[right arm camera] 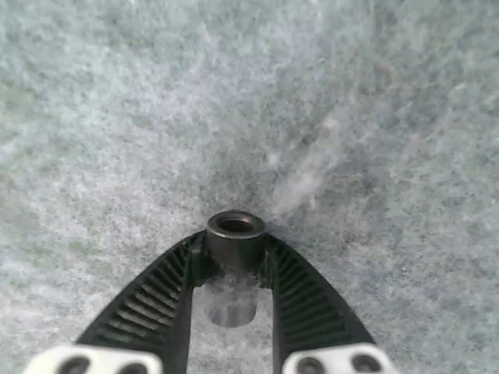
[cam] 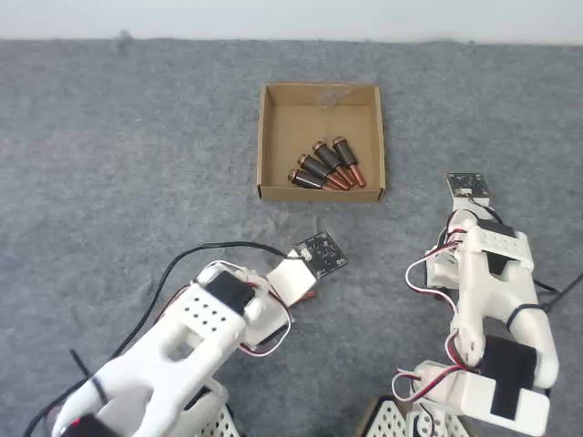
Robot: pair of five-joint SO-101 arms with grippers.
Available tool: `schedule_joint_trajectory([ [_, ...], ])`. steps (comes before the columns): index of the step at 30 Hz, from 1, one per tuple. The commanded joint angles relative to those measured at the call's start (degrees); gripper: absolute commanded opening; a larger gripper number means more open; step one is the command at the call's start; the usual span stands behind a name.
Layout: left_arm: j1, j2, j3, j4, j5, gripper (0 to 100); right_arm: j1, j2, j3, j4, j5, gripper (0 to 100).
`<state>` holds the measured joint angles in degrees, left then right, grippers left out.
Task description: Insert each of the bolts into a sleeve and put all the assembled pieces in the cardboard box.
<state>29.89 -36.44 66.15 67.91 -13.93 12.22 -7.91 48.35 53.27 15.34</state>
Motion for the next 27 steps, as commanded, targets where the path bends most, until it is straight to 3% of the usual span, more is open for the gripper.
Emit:
schedule_joint_trajectory([
  [1, -0.2, 7.5, -3.7, -0.9, -0.4, 1, 1.0, 0.0, -1.6, -0.3, -0.7, 0.6],
  [5, -2.2, 14.0, -5.0, -2.5, -0.5, 1, 1.0, 0.0, -1.6, -0.3, -0.7, 0.6],
  [15, -4.9, 13.5, -4.7, -3.9, 0.1, 1, 1.0, 0.0, -1.6, -0.2, -0.7, 0.6],
  [27, -8.2, 13.5, -4.9, -10.7, 13.4, 1, 2.1, 0.0, -1.6, 0.5, -0.8, 0.6],
])
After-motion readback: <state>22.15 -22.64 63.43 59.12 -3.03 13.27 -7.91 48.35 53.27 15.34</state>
